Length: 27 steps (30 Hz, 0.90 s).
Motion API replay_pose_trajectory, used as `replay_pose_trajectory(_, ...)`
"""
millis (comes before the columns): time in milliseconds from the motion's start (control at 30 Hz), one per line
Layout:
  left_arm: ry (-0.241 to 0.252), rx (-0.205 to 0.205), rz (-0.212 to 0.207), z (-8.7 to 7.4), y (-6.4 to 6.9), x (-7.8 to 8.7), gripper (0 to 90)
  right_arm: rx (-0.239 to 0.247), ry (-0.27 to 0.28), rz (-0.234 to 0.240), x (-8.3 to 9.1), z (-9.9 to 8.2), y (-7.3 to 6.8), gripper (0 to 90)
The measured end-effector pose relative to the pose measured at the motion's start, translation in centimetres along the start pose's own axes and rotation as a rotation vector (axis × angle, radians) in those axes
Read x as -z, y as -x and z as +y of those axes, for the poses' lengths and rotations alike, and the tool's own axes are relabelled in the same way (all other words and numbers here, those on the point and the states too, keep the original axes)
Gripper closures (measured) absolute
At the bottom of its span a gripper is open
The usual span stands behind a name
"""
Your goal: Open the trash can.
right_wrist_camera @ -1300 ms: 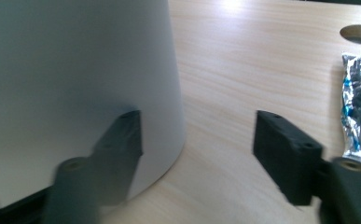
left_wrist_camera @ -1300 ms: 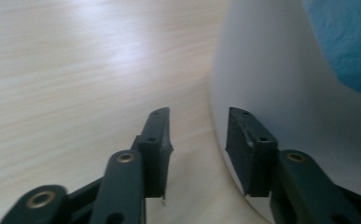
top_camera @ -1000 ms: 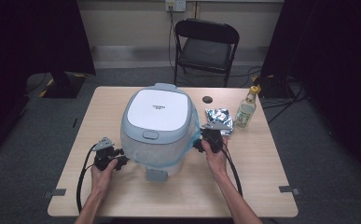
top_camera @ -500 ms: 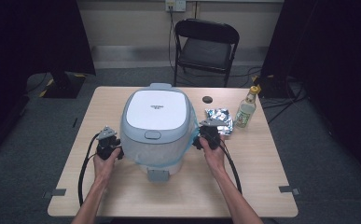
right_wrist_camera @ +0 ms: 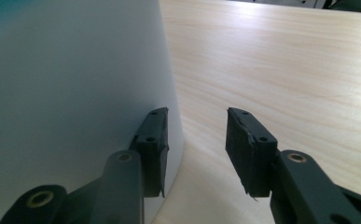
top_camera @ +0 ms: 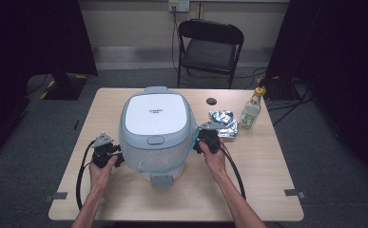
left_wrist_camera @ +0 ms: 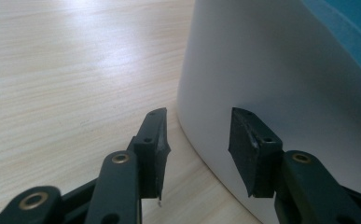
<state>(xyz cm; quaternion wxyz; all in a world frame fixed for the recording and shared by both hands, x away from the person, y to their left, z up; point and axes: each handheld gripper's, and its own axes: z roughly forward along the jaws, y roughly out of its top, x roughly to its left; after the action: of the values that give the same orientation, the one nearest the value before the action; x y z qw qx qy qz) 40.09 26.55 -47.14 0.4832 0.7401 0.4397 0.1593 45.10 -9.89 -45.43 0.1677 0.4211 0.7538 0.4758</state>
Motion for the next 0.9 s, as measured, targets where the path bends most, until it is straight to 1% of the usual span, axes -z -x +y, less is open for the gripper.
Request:
replay_pose_trajectory(100, 0.007, 0.002, 0.005, -0.3, 0.0, 0.4, 56.6, -0.003, 0.0, 0.023, 0.2, -0.3, -0.3, 60.9)
replay_pose_trajectory(133, 0.011, 0.005, 0.005, -0.5, 0.0, 0.6, 55.6, -0.007, -0.003, 0.032, 0.4, -0.6, -0.7, 61.3)
replay_pose_trajectory(167, 0.009, 0.008, 0.005, -0.6, -0.1, 0.8, 55.6, -0.007, -0.003, 0.032, 0.4, -0.6, -0.7, 61.3)
replay_pose_trajectory(267, 0.011, 0.013, 0.009, -0.8, -0.4, 1.2, 54.1, 0.002, -0.004, 0.052, 0.7, -0.9, -1.2, 61.3)
replay_pose_trajectory(367, 0.007, 0.008, 0.026, -0.9, -0.4, 1.7, 54.0, 0.01, -0.003, 0.068, 0.9, -1.2, -1.8, 61.3)
replay_pose_trajectory(433, 0.01, 0.02, 0.02, -1.1, -0.5, 1.9, 56.1, 0.021, -0.014, 0.069, 1.0, -1.2, -2.2, 61.4)
replay_pose_trajectory(567, 0.017, 0.024, 0.02, -1.4, -0.5, 2.3, 56.5, 0.025, -0.021, 0.083, 1.0, -1.3, -2.5, 61.8)
replay_pose_trajectory(667, 0.019, 0.024, 0.032, -1.6, -0.5, 2.6, 56.5, 0.035, -0.029, 0.1, 1.2, -1.3, -2.8, 62.8)
replay_pose_trajectory(700, 0.017, 0.018, 0.038, -1.6, -0.5, 2.8, 56.5, 0.039, -0.032, 0.106, 1.2, -1.4, -2.9, 62.4)
replay_pose_trajectory(767, 0.014, 0.019, 0.041, -1.6, -0.6, 2.9, 56.4, 0.04, -0.034, 0.111, 1.2, -1.4, -3.1, 62.2)
replay_pose_trajectory(833, 0.018, 0.02, 0.041, -1.6, -0.7, 2.8, 55.5, 0.045, -0.033, 0.112, 1.2, -1.4, -3.2, 59.8)
replay_pose_trajectory(867, 0.017, 0.024, 0.048, -1.6, -0.7, 2.9, 50.9, 0.042, -0.036, 0.097, 1.2, -1.4, -3.0, 51.1)
replay_pose_trajectory(900, 0.012, 0.024, 0.053, -1.6, -0.8, 2.9, 50.9, 0.042, -0.036, 0.097, 1.2, -1.4, -3.0, 51.1)
